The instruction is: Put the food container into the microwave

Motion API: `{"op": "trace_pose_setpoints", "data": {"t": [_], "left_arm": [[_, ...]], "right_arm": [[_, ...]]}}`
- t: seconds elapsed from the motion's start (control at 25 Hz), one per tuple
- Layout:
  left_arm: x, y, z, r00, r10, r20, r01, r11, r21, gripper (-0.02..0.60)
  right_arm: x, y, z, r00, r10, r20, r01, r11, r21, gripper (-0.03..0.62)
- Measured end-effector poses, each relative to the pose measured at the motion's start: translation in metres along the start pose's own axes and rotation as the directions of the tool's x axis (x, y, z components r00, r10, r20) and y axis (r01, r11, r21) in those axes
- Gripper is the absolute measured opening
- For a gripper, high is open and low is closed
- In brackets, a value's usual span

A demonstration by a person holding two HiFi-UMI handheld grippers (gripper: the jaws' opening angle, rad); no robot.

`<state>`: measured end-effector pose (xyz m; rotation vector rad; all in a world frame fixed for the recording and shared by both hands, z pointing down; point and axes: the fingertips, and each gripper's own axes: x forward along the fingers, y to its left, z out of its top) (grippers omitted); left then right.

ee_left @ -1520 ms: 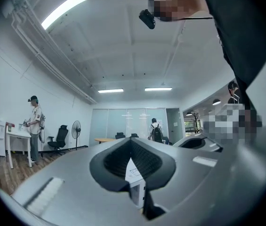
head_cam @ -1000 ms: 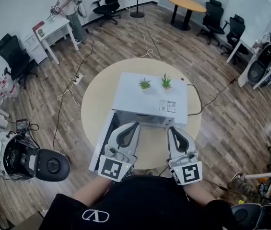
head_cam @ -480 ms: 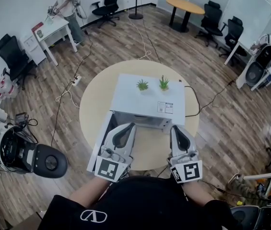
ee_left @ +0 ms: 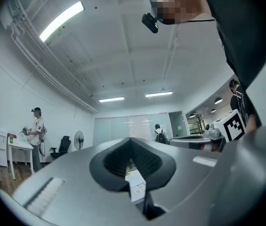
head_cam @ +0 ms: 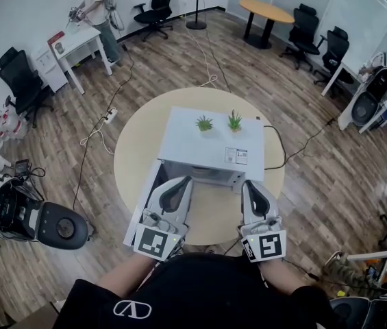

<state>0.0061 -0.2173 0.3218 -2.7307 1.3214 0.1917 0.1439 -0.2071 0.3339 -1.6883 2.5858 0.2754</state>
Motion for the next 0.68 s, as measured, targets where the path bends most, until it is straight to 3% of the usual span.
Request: {"op": "trace_pose_setpoints", "data": {"t": [0.68], "left_arm": [[0.003, 0.0013, -0.0078, 1.0, 0.01, -0.012, -0.01, 1.0, 0.004, 0.0]], "right_arm": [[0.0007, 0.0, -0.0052, 1.0, 0.001, 0.0, -0.001, 1.0, -0.018, 0.008]]}}
